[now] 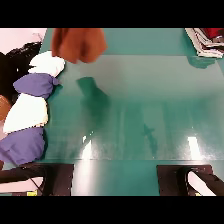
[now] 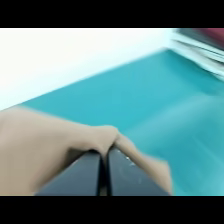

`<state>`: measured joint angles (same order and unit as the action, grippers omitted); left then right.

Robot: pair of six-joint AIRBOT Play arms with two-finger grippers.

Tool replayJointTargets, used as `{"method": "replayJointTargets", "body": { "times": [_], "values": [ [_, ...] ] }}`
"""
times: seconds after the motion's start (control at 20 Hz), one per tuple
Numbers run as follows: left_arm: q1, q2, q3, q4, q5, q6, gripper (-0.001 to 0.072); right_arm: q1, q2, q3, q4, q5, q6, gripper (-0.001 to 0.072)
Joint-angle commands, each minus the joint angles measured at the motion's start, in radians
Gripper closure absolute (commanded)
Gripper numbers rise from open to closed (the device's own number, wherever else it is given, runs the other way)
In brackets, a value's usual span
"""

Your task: Fold the shirts.

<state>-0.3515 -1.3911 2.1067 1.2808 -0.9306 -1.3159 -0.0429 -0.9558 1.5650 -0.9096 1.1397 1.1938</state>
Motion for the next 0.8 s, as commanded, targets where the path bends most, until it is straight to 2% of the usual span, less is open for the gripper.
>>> {"method": "replayJointTargets", "body": {
  "times": [0.0,0.15,0.35,0.4,0.6,0.75],
  "values": [
    [-0.152,0.139,-0.084,-0.019,-0.222,0.06,0.0683,-0.024,0.051,0.047,-0.006,0.005,0.003,0.0697],
    [-0.242,0.147,-0.277,-0.053,-0.338,0.06,0.0682,-0.013,0.1,-0.012,-0.006,0.008,0.002,0.0697],
    [-0.259,0.146,-0.565,-0.077,-0.272,0.055,0.0681,-0.013,0.18,-0.144,-0.006,0.005,0.003,0.0697],
    [-0.259,0.146,-0.618,-0.067,-0.235,0.045,0.0658,-0.013,0.202,-0.179,-0.006,0.001,0.003,0.0697],
    [-0.229,0.146,-0.678,-0.008,-0.153,-0.023,0.0658,-0.014,0.26,-0.266,-0.006,-0.019,0.003,0.0697],
    [-0.224,0.144,-0.681,-0.061,-0.194,-0.074,0.0658,-0.016,0.267,-0.282,-0.005,-0.039,0.011,0.0697]
  ]
}}
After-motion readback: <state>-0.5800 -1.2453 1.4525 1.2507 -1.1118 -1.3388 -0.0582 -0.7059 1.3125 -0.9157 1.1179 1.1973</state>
